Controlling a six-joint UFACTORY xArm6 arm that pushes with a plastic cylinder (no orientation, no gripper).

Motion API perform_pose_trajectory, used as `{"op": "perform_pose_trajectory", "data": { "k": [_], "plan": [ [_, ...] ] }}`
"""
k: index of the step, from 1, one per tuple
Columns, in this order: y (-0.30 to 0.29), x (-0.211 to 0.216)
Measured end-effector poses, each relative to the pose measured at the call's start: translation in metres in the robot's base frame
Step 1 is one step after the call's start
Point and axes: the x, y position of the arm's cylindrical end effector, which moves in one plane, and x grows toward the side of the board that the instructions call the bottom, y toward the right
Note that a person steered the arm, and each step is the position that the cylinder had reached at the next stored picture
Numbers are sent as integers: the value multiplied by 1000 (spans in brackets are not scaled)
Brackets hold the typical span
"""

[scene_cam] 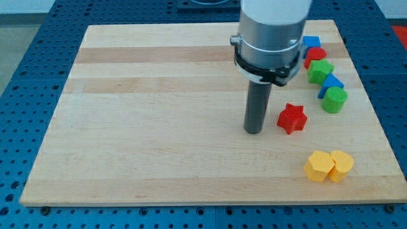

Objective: Move the green circle towards the center of the board

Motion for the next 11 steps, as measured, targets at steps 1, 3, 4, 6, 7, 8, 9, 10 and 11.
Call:
{"op": "perform_pose_trajectory", "data": {
  "k": [1,3,4,6,7,8,9,10,11],
  "plan": [
    [28,16],
    [153,18],
    [221,11],
    [240,-59],
    [204,-60],
    [157,-60],
    [97,-60],
    [42,-67],
    [-12,-87]
  ]
}}
